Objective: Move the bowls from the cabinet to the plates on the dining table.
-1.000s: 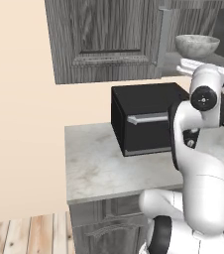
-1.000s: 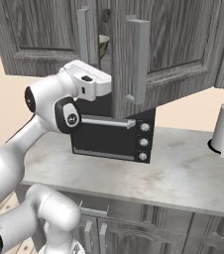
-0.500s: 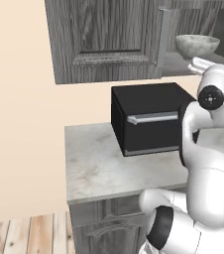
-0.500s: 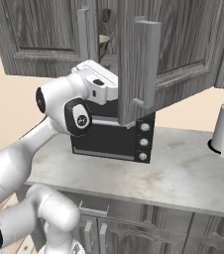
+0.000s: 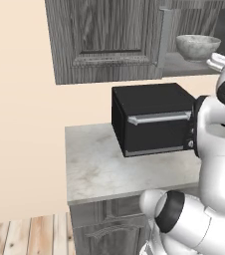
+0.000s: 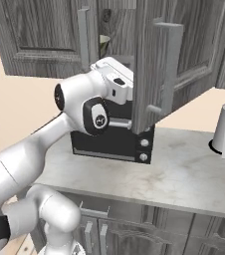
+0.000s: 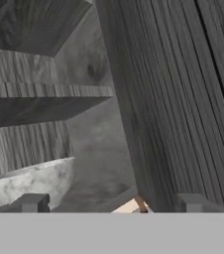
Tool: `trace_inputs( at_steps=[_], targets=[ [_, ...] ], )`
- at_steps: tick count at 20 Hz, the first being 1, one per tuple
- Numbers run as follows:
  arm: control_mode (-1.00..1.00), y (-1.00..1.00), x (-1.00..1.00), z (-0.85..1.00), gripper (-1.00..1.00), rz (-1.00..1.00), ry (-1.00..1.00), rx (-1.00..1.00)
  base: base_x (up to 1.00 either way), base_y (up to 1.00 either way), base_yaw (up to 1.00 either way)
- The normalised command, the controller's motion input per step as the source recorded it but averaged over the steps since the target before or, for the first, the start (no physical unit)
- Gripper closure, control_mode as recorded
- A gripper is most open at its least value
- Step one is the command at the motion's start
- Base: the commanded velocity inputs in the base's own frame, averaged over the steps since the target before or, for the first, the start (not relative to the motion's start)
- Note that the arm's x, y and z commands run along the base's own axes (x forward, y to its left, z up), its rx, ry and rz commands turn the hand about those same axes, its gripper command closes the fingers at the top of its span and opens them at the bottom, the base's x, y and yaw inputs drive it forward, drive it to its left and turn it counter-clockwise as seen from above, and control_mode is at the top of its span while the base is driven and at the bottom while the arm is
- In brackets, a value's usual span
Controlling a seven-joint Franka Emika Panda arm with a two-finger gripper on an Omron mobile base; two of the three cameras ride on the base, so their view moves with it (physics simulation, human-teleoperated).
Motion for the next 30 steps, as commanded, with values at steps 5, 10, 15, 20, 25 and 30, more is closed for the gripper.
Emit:
trace_inputs(
  at_steps=[5,10,15,20,25,30],
  targets=[
    [-1.00,-0.45,-0.14,0.09,-1.00,-0.05,-0.03,0.01,0.00,0.00,0.00],
    [-1.00,-0.49,-0.10,0.04,-1.00,-0.03,-0.05,0.00,0.00,0.00,0.00],
    [-1.00,-0.58,-0.04,0.00,-1.00,0.00,-0.05,0.03,0.00,0.00,0.00],
    [-1.00,-0.58,-0.02,0.00,-1.00,0.00,-0.05,0.04,0.00,0.00,0.00],
    [-1.00,-0.56,0.00,0.00,-1.00,0.01,-0.04,0.05,0.00,0.00,0.00],
    [-1.00,-0.45,0.00,-0.05,-1.00,0.05,-0.03,0.05,0.00,0.00,0.00]
  ],
)
